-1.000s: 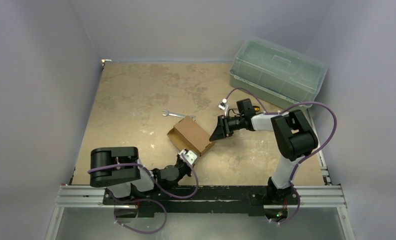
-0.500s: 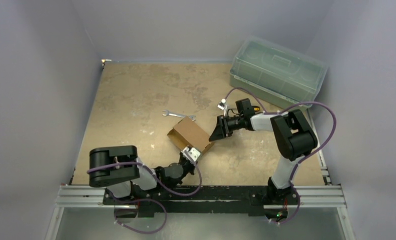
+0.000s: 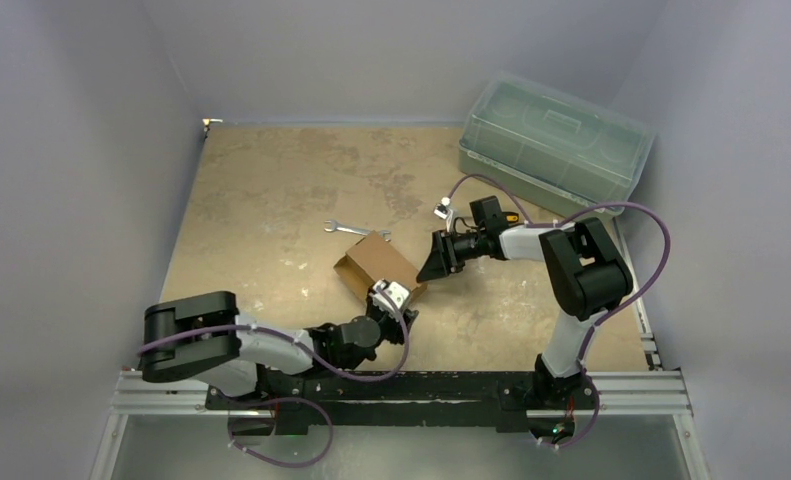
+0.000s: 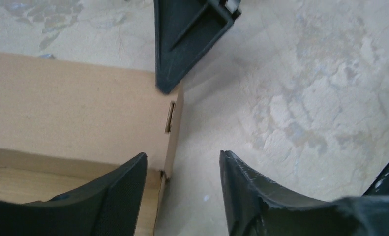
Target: Fold the paper box
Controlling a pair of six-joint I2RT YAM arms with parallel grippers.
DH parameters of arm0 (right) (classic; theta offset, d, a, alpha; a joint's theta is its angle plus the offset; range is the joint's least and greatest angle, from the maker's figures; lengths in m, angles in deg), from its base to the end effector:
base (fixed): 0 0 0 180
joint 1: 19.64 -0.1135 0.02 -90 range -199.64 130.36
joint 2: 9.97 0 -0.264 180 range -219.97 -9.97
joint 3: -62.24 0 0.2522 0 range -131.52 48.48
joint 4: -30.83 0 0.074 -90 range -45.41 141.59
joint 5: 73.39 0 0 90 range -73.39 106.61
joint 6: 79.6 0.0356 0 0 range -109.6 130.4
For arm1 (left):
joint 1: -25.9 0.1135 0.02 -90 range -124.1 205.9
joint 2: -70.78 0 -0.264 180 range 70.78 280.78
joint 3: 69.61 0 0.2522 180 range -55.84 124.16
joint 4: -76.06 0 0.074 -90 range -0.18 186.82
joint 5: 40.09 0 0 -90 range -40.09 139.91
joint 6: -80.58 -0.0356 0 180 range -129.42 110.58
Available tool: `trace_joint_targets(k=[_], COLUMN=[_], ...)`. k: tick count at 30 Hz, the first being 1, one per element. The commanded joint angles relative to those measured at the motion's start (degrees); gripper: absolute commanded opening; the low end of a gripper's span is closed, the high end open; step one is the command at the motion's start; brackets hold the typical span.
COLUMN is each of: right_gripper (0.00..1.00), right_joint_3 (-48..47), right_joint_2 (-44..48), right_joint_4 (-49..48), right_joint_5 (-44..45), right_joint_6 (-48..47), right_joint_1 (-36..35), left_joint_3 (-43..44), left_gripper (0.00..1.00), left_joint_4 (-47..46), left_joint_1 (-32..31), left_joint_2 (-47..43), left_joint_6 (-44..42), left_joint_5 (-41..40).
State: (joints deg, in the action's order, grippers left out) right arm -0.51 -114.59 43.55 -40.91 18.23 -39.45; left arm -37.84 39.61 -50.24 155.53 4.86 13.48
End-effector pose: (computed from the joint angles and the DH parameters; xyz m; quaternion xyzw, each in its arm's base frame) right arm 0.2988 0.1395 0.1247 -0.2327 0.8153 0.5088 0.1494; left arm 0.0795 -0.2339 0.1458 0.2309 0.7491 -0.2267 0.5780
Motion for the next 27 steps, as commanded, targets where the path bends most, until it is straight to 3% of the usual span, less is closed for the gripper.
trace_joint_targets(k=[1,4,9,24,27], right_gripper=[0.56,0.59,0.64,0.72,0.73], right_joint_3=[-0.88,-1.34,-1.43,-2.86,-3.18], right_joint_2=[-1.19,-0.51,0.96,2.36,2.87], right_joint_4=[2.93,3.48,3.56,5.37,5.86], right_joint_5=[4.08,4.12,4.47,-0.04,0.03], right_joint_6=[-3.10,-3.88,-4.98,-7.48,-9.61], right_joint_1=[-0.72,-0.68,-0.69,-0.64,-0.62], left_joint_3=[7.87,11.54,13.78,-2.16,-3.80], left_gripper=[0.66,0.79,0.86,0.89,0.87], left_joint_4=[17.59,27.93,39.27,48.22,54.04], left_joint_1=[0.55,0.55,0.61,0.64,0.64], left_joint_2=[-7.16,-11.31,-18.28,-51.55,-55.83], left_joint_6=[7.46,10.92,18.24,40.34,43.42], left_joint_5=[2.22,4.34,3.61,-0.42,-1.31])
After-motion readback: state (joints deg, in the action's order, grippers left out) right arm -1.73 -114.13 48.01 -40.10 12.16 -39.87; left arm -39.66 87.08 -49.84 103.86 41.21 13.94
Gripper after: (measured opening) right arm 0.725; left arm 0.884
